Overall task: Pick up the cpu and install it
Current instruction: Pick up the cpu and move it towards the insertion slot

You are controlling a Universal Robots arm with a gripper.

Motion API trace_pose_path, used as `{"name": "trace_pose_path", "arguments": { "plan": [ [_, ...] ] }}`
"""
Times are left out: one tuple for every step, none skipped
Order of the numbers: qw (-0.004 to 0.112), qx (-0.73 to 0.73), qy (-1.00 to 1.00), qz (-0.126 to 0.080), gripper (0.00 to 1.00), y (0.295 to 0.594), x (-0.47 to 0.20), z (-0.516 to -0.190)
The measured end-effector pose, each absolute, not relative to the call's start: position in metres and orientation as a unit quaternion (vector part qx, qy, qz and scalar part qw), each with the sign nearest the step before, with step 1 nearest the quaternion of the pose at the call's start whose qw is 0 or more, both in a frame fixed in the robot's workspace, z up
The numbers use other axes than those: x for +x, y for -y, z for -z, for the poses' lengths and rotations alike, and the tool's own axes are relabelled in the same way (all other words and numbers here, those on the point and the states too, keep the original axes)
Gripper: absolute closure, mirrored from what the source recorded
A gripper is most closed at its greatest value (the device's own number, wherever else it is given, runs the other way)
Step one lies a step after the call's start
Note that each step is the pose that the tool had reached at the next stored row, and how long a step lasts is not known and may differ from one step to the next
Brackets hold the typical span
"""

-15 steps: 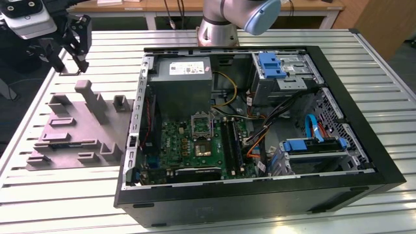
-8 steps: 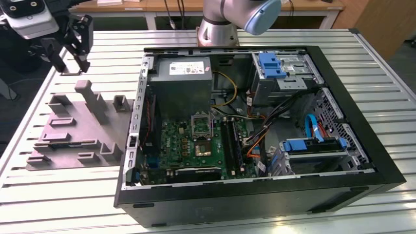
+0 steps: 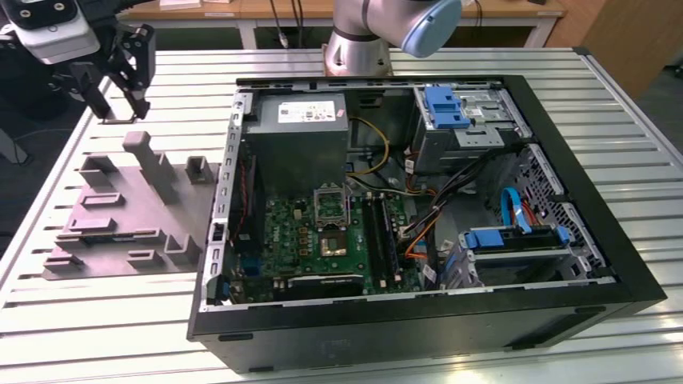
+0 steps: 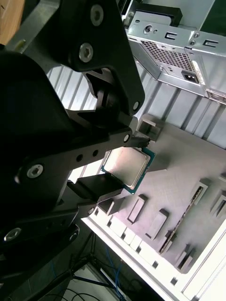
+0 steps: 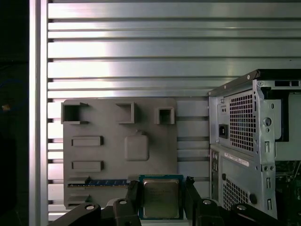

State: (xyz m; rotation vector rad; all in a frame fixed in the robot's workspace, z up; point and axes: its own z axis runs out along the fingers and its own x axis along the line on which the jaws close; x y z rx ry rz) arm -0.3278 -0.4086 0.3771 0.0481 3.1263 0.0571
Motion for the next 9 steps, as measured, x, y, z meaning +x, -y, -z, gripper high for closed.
{"name": "trace_pose_path", "arguments": {
  "plan": [
    [0.007, 0.015, -1.000, -0.018, 0.53, 0.4086, -0.3275, -0.3770],
    [0.007, 0.015, -1.000, -0.018, 0.53, 0.4087, -0.3273, -0.3771],
    [0.007, 0.015, -1.000, -0.018, 0.53, 0.4086, -0.3270, -0.3770],
    [0.007, 0.015, -1.000, -0.018, 0.53, 0.4086, -0.3268, -0.3771],
    [0.007, 0.015, -1.000, -0.018, 0.53, 0.4086, -0.3265, -0.3771],
    [0.007, 0.015, -1.000, -0.018, 0.53, 0.4086, -0.3263, -0.3770],
    [0.007, 0.015, -1.000, -0.018, 0.53, 0.4086, -0.3260, -0.3770],
    [0.007, 0.015, -1.000, -0.018, 0.53, 0.4086, -0.3258, -0.3771],
    [0.007, 0.015, -1.000, -0.018, 0.53, 0.4086, -0.3255, -0.3771]
  ]
}}
